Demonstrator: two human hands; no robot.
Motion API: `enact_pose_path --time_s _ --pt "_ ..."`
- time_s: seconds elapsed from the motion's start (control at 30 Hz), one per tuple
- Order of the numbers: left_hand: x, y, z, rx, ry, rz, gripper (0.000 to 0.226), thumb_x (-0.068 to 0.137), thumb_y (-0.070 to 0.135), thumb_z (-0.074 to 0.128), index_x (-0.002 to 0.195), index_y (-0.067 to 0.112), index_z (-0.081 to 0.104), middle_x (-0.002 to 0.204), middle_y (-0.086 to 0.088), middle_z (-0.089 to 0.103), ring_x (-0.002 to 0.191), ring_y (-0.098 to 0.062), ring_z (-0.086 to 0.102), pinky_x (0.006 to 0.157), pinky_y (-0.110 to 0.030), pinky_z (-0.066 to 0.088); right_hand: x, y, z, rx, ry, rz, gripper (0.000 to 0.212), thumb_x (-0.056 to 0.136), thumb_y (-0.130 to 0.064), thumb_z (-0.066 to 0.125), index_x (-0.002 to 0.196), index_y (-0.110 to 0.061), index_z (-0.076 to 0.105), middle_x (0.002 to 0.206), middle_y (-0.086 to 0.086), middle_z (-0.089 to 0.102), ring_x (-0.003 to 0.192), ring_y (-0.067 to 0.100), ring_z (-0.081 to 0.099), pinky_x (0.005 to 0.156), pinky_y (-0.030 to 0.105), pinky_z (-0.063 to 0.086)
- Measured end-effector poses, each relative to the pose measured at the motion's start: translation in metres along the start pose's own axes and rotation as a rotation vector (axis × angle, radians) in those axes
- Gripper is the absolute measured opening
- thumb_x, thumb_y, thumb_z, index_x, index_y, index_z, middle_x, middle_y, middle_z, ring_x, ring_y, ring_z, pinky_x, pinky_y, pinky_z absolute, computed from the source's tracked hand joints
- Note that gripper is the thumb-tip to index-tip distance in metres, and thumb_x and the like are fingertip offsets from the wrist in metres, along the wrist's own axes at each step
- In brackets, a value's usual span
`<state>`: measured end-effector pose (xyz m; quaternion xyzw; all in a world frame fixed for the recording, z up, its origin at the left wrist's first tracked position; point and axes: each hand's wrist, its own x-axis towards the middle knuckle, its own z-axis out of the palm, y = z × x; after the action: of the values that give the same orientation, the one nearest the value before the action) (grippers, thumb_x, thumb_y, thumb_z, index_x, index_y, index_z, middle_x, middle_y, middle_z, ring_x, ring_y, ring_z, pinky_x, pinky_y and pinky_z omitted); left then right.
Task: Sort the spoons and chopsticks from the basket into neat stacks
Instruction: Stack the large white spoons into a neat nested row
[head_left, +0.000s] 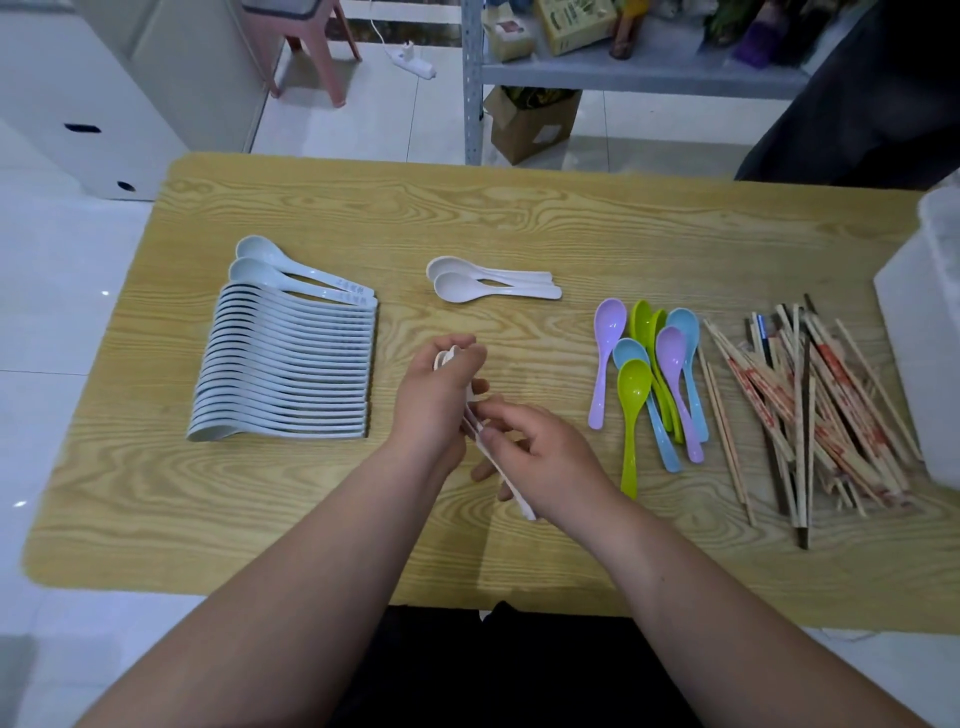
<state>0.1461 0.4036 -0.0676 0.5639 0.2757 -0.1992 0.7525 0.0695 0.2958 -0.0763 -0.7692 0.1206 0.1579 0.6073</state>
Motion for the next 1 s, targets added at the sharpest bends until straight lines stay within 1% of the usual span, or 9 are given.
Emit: enact_pose_path --time_s 0.1,0.3,0.37,0.43,0.5,0.6,0.7,0.83,1.0 --pt "0.008 0.003 -0.003 -0.034 0.031 0.021 0.019 0.089 0.001 0.056 0.092 0.019 0.062 0.081 -0.002 0.055 0.067 -0.018 0.055 0.061 -0.034 0.050 -0.002 0.004 -0.008 -0.061 -0.111 0.067 0.053 0.089 -0.020 0.070 0.133 -0.045 0.055 0.107 -0.012 0.067 0.077 0.012 0.072 0.060 0.033 0.060" --pt "0.017 0.004 -0.007 -0.053 -0.016 -0.010 0.020 0.092 -0.005 0.046 0.097 0.012 0.056 0.083 -0.004 0.063 0.072 -0.021 0.064 0.072 -0.039 0.056 0.007 0.017 -0.019 -0.119 -0.108 0.106 0.041 0.098 -0.019 0.061 0.133 -0.041 0.060 0.091 0.001 0.070 0.062 0.006 0.063 0.056 0.028 0.054" --pt "0.022 0.003 -0.012 0.108 -0.045 -0.037 0.021 0.091 -0.002 0.048 0.101 0.012 0.059 0.094 -0.006 0.070 0.086 -0.025 0.069 0.078 -0.042 0.057 0.013 0.021 -0.028 -0.257 -0.085 0.081 0.043 0.099 -0.023 0.060 0.135 -0.045 0.058 0.098 -0.004 0.070 0.075 0.007 0.062 0.068 0.030 0.053" --pt "0.028 0.003 -0.022 0.385 -0.066 -0.026 0.023 0.089 0.005 0.054 0.104 0.017 0.065 0.102 -0.006 0.073 0.095 -0.025 0.070 0.076 -0.036 0.058 0.019 0.027 -0.038 -0.441 -0.082 0.034 0.044 0.101 -0.024 0.055 0.141 -0.042 0.053 0.120 -0.007 0.067 0.104 0.011 0.060 0.088 0.034 0.050" --pt "0.034 0.003 -0.032 0.636 -0.089 0.035 0.022 0.086 0.012 0.060 0.103 0.023 0.070 0.101 -0.002 0.073 0.092 -0.021 0.070 0.074 -0.033 0.058 0.025 0.031 -0.044 -0.649 -0.090 -0.014 0.048 0.102 -0.022 0.051 0.145 -0.041 0.047 0.131 -0.005 0.060 0.118 0.017 0.054 0.094 0.037 0.048" --pt "0.039 0.000 -0.041 0.893 -0.071 0.157 0.020 0.087 0.018 0.062 0.101 0.030 0.070 0.095 0.010 0.070 0.085 -0.012 0.068 0.071 -0.030 0.053 0.036 0.036 -0.044 -0.838 -0.069 -0.083 0.048 0.100 -0.035 0.052 0.146 -0.042 0.045 0.126 -0.005 0.057 0.115 0.018 0.056 0.085 0.032 0.045" --pt "0.049 -0.011 -0.047 0.964 -0.006 0.288 0.017 0.090 0.018 0.060 0.102 0.029 0.067 0.099 0.017 0.068 0.091 -0.008 0.063 0.078 -0.027 0.046 0.051 0.044 -0.036 -0.888 -0.032 -0.143 0.044 0.099 -0.048 0.048 0.141 -0.034 0.053 0.119 -0.001 0.059 0.109 0.022 0.059 0.080 0.033 0.045" --pt "0.070 -0.031 -0.059 0.992 0.003 0.473 0.019 0.090 0.010 0.061 0.101 0.025 0.063 0.104 0.009 0.065 0.095 -0.009 0.058 0.082 -0.023 0.041 0.069 0.065 -0.025 -0.947 0.100 -0.292 0.046 0.094 -0.045 0.043 0.126 -0.020 0.065 0.096 0.005 0.062 0.087 0.031 0.063 0.070 0.039 0.055" --pt "0.089 -0.049 -0.069 1.147 -0.061 0.763 0.029 0.082 0.001 0.054 0.109 0.006 0.064 0.106 -0.009 0.059 0.104 -0.020 0.052 0.094 -0.013 0.033 0.085 0.081 -0.019 -0.956 0.218 -0.347 0.041 0.092 -0.036 0.051 0.125 -0.017 0.067 0.099 0.004 0.063 0.092 0.030 0.059 0.081 0.042 0.053"
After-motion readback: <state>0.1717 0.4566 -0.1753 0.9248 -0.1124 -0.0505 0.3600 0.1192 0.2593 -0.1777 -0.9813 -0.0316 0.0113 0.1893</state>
